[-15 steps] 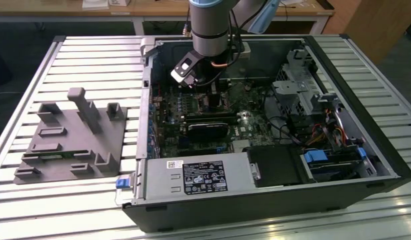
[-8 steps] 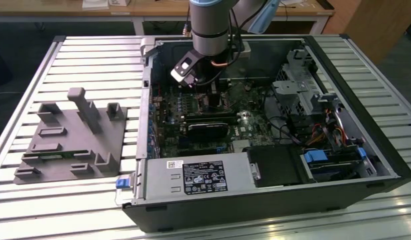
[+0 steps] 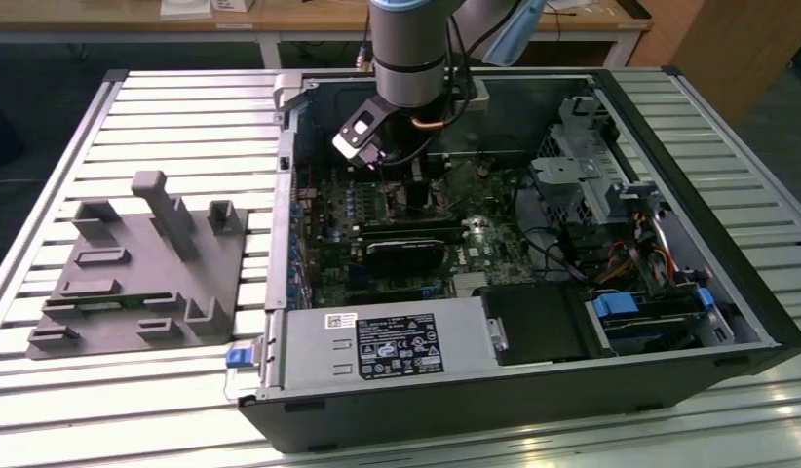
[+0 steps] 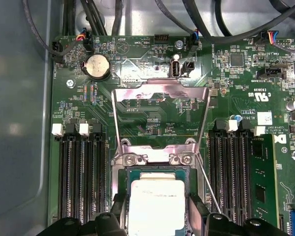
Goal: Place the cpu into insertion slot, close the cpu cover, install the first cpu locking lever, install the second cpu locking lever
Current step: 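Place the cpu into insertion slot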
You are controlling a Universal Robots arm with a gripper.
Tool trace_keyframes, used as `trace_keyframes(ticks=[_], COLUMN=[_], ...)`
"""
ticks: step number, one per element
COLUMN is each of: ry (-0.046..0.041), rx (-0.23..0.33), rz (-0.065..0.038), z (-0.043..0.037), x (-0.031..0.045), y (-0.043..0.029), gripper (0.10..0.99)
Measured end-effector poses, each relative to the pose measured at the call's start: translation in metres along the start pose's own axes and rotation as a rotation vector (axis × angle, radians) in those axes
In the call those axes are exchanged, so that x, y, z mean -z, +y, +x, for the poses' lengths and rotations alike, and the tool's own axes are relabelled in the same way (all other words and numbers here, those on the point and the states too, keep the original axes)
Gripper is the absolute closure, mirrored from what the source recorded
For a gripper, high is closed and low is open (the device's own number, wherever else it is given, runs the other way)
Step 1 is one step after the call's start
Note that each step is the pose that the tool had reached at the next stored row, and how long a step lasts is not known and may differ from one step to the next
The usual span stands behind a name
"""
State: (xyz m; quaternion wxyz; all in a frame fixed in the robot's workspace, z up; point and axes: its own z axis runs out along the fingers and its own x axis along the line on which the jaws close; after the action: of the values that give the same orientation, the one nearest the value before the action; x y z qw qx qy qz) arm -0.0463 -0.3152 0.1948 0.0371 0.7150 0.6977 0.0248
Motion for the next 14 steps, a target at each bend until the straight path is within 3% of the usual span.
trace_keyframes(ticks=[6, 8, 14], ry=[-0.0001, -0.0004, 0.0000], rx=[0.000, 0.000, 0.000], rz=[0.000, 0.000, 0.000], z=[0.0000, -0.0001, 0.0000], x=[0.0004, 0.0007, 0.0009], y=[0.0000, 0.0000, 0.0001], gripper=[0.475, 0.553, 0.561])
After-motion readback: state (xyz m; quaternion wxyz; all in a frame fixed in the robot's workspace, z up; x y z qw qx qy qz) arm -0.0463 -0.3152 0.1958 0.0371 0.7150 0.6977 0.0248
